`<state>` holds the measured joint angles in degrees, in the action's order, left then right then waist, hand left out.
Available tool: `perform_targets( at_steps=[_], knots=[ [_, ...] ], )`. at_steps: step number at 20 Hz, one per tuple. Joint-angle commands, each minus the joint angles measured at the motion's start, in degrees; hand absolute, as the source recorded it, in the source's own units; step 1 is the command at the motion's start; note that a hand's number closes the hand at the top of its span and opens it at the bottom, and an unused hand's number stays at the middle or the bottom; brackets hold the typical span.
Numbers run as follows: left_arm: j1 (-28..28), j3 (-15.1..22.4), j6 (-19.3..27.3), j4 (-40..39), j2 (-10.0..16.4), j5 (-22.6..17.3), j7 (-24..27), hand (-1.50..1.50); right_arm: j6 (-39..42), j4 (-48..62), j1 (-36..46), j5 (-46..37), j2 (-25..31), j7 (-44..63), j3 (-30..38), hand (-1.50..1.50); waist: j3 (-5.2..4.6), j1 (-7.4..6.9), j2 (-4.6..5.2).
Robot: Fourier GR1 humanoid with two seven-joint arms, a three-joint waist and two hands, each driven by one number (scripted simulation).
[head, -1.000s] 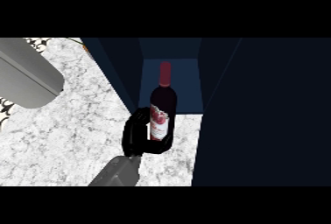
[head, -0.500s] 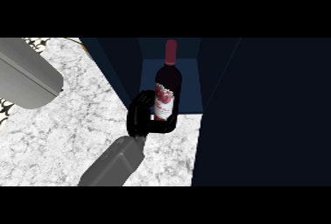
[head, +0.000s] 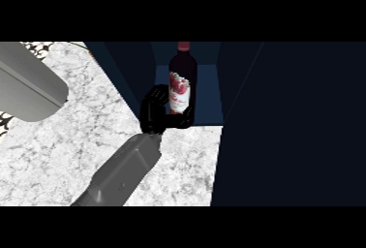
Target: Pick up the wine, place it into the cabinet and close the cabinet
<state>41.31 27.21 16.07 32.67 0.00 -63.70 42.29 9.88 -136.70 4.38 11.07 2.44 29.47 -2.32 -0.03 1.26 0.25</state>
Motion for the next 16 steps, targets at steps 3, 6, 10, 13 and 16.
perform_targets(
  at_steps=[3, 6, 10, 13, 16],
  knots=[
    [7.6, -1.2, -0.6, -5.7, 0.0, -2.7, -0.3, 1.5, 1.1, 1.5, 1.2, 2.7, 1.0, -0.4, 1.7, -1.5, 0.0, 0.42, 0.15],
    [10.8, -4.0, -0.5, -8.7, 0.0, -1.7, -2.8, 1.5, 1.8, 0.9, -2.9, 1.1, 0.0, -3.0, 0.5, -1.5, 0.02, 0.15, 0.06],
    [12.6, -4.8, -2.0, -13.0, 0.0, -1.5, -1.9, 1.5, 0.5, 0.5, 0.1, 1.6, 0.3, -0.9, 0.7, -1.5, 0.0, 0.31, 0.17],
    [16.7, -3.1, 2.9, -12.9, 0.0, -3.5, -6.0, 1.5, 2.4, 0.3, -2.8, 3.1, 0.8, -3.0, 1.8, -1.5, 0.02, 1.59, 0.43],
    [19.5, -5.2, -1.3, -18.1, 0.0, -2.1, -7.5, 1.5, 0.7, 2.7, 1.5, 1.0, 0.6, -1.7, 1.0, -1.5, -0.03, 1.28, 0.64]
  ],
)
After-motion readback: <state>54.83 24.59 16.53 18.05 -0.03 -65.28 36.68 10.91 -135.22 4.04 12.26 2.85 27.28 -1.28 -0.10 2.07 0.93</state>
